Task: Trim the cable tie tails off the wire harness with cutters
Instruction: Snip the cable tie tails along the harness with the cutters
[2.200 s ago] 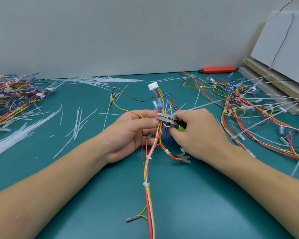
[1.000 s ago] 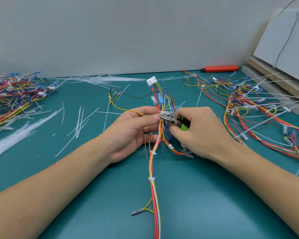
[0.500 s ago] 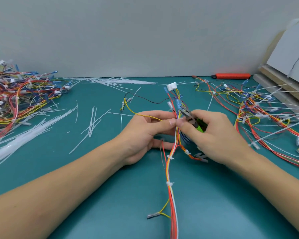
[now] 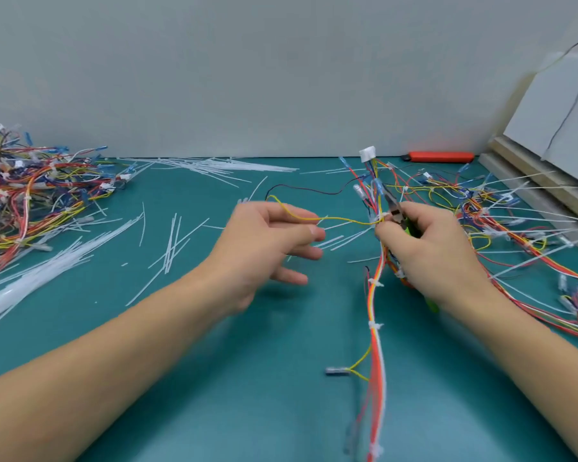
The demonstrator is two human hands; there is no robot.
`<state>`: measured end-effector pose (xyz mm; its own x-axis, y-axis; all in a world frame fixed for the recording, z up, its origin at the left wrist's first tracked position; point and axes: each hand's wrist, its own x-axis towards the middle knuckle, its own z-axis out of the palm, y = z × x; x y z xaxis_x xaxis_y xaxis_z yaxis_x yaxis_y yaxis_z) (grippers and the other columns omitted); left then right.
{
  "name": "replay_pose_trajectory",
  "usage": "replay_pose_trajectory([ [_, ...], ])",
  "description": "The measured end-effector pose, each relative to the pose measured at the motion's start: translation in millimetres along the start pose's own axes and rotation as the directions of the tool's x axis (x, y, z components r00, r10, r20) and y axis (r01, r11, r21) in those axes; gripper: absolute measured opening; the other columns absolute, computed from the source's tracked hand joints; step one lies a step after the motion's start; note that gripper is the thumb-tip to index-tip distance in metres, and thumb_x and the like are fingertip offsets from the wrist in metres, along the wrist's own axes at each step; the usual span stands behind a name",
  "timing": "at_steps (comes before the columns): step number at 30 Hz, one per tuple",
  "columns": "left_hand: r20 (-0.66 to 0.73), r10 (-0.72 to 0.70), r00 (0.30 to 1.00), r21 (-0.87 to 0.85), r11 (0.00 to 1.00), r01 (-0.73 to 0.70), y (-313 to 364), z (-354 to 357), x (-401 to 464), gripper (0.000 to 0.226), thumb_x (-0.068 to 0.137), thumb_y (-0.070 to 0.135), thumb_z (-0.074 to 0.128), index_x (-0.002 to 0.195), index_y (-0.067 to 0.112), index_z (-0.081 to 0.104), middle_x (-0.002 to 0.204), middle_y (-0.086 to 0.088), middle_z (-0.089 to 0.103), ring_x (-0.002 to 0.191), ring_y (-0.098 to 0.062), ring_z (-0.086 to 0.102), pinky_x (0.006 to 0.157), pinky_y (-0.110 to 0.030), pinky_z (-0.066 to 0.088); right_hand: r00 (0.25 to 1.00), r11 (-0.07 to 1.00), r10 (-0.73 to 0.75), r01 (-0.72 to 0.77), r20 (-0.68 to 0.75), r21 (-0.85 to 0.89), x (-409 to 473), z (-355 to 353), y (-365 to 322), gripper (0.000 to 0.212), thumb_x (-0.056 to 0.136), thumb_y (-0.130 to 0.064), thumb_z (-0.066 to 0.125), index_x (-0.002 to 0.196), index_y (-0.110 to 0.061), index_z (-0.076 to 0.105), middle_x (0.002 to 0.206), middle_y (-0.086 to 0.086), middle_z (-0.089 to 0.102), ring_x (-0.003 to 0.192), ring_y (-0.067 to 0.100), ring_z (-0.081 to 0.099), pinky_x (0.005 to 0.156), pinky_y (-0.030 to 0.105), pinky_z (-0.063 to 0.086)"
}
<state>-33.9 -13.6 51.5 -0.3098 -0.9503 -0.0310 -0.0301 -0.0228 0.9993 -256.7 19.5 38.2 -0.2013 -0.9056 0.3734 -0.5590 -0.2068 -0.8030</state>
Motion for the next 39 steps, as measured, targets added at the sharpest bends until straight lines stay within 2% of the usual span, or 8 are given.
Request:
replay_pose_trajectory([
  [4, -0.272, 0.226, 0.935, 0.159, 0.969, -0.188, 19.4, -24.3, 16.9, 0.003, 0.078, 0.017, 0.068, 0.078, 0.019, 0.071, 0.071, 0.0, 0.075, 0.042, -0.015, 0.054, 0.039, -0.018, 0.036, 0.998, 0.999, 0.035, -0.036, -0.053, -0.022, 6.3, -5.1, 3.5, 0.032, 0.09, -0.021, 0.064, 0.071, -0.002, 0.048, 0.057, -0.003, 0.036, 0.056, 0.013, 0.029, 0.053, 0.035, 0.023],
  [9, -0.511, 0.36, 0.781, 0.173, 0.932, -0.317, 7.9, -50.2, 35.4, 0.01, 0.078, 0.016, 0.065, 0.081, 0.025, 0.069, 0.068, 0.008, 0.069, 0.054, -0.005, 0.054, 0.052, -0.02, 0.04, 1.0, 1.0, 0.001, -0.001, -0.026, -0.02, 7.2, -6.4, 3.7, 0.034, 0.087, -0.025, 0.062, 0.07, -0.001, 0.046, 0.057, -0.005, 0.033, 0.056, 0.012, 0.029, 0.053, 0.034, 0.02],
  [14, -0.213, 0.261, 0.941, 0.633, 0.771, -0.071, -14.8, -54.2, 40.0, 0.042, 0.088, 0.007, 0.057, 0.112, 0.04, 0.068, 0.119, 0.02, 0.068, 0.098, -0.011, 0.061, 0.092, -0.035, 0.05, 1.0, 0.999, -0.026, 0.026, 0.002, -0.023, 7.1, -4.9, 6.0, 0.034, 0.09, -0.019, 0.062, 0.067, -0.005, 0.04, 0.057, -0.01, 0.027, 0.056, 0.01, 0.023, 0.049, 0.027, 0.016],
  [20, 0.048, 0.196, 0.979, 0.945, 0.308, -0.108, -8.6, -49.7, 32.4, 0.053, 0.094, 0.032, 0.066, 0.137, 0.055, 0.047, 0.144, 0.024, 0.047, 0.146, -0.009, 0.028, 0.114, -0.069, -0.008, 0.996, 0.994, -0.075, 0.078, 0.039, -0.071, 4.9, -4.8, 5.3, 0.031, 0.083, -0.028, 0.06, 0.067, -0.007, 0.043, 0.06, -0.003, 0.031, 0.058, 0.011, 0.026, 0.051, 0.029, 0.019],
  [24, 0.128, 0.285, 0.95, 0.841, 0.477, -0.256, -1.9, -51.6, 33.1, 0.011, 0.095, 0.034, 0.068, 0.097, 0.044, 0.072, 0.108, 0.022, 0.072, 0.091, 0.02, 0.056, 0.116, -0.053, 0.025, 0.998, 0.994, -0.067, 0.066, -0.016, -0.087, 3.6, -2.5, 5.4, 0.033, 0.087, -0.024, 0.063, 0.068, -0.004, 0.046, 0.058, -0.006, 0.03, 0.056, 0.01, 0.026, 0.05, 0.028, 0.021],
  [27, 0.048, 0.322, 0.945, 0.703, 0.661, -0.261, 7.9, -54.8, 33.0, 0.01, 0.093, 0.022, 0.071, 0.096, 0.03, 0.076, 0.084, 0.015, 0.076, 0.078, 0.005, 0.069, 0.085, -0.032, 0.055, 0.996, 0.993, -0.022, 0.011, -0.089, -0.117, 6.1, -5.3, 7.7, 0.035, 0.092, -0.02, 0.065, 0.066, -0.006, 0.048, 0.051, -0.009, 0.032, 0.05, 0.01, 0.029, 0.045, 0.02, 0.025],
  [31, 0.045, 0.276, 0.96, 0.433, 0.861, -0.267, 30.5, -61.2, 29.1, 0.008, 0.093, 0.018, 0.072, 0.101, 0.017, 0.074, 0.088, -0.002, 0.079, 0.068, -0.023, 0.075, 0.055, -0.025, 0.047, 0.993, 0.991, 0.015, -0.031, -0.119, -0.133, 9.4, -8.8, 12.4, 0.034, 0.096, -0.03, 0.065, 0.07, -0.009, 0.058, 0.049, -0.01, 0.039, 0.051, 0.011, 0.031, 0.048, 0.024, 0.025],
  [39, 0.321, -0.073, 0.944, -0.017, 0.996, 0.083, 35.9, -43.1, 14.9, 0.02, 0.09, 0.027, 0.068, 0.103, 0.017, 0.079, 0.104, -0.01, 0.077, 0.07, -0.014, 0.074, 0.044, -0.019, 0.05, 0.998, 0.995, -0.004, 0.01, 0.062, -0.098, 3.9, 3.6, 8.3, 0.019, 0.092, -0.038, 0.075, 0.079, -0.023, 0.074, 0.066, -0.001, 0.065, 0.062, 0.021, 0.058, 0.063, 0.035, 0.049],
])
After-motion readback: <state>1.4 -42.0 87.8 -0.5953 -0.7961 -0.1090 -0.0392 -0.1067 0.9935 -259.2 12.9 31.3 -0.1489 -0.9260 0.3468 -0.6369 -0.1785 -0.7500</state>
